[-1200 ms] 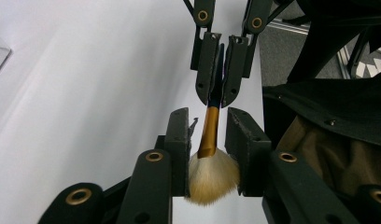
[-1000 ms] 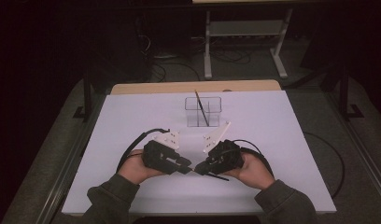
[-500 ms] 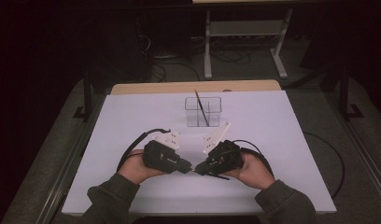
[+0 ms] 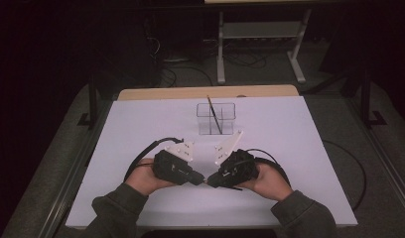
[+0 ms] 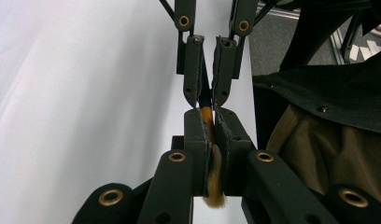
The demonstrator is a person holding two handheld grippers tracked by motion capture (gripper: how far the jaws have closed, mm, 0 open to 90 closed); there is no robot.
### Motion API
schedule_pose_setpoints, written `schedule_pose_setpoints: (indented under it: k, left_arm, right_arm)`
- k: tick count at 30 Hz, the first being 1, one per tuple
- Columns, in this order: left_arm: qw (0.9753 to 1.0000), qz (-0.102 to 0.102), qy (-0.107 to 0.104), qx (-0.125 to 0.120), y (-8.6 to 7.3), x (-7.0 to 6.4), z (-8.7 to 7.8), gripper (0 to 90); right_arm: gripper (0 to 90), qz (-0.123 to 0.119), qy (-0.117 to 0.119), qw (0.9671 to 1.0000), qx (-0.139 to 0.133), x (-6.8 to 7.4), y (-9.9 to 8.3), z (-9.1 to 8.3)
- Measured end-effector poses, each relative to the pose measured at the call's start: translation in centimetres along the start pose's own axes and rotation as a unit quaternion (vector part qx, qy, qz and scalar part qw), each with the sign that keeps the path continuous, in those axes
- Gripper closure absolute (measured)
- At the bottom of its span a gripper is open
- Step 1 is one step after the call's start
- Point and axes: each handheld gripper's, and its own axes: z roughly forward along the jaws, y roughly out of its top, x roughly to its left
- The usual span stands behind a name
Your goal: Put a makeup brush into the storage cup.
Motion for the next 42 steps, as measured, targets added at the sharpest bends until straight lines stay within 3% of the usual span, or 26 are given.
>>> schedule_pose_setpoints:
  k: [8,21,33,42]
  left_arm:
    - [0.9999,0.007,0.006,0.013,0.3,-0.1,0.0,83.9]
    - [0.9990,0.017,0.003,0.040,0.8,-0.2,0.5,83.0]
    - [0.9995,-0.013,0.027,-0.004,0.1,0.1,-1.0,66.7]
    - [0.9979,-0.035,0.048,-0.026,-0.9,0.2,-2.2,59.2]
  right_arm:
    - [76.8,-0.013,-0.010,0.9995,0.027,0.3,0.8,0.1]
    - [82.3,-0.010,0.004,0.9988,0.048,0.4,1.0,1.2]
    - [82.7,0.014,0.014,0.9996,0.019,-0.4,-0.5,0.8]
    - [82.7,0.037,-0.003,0.9993,-0.002,-1.1,-2.3,-0.3]
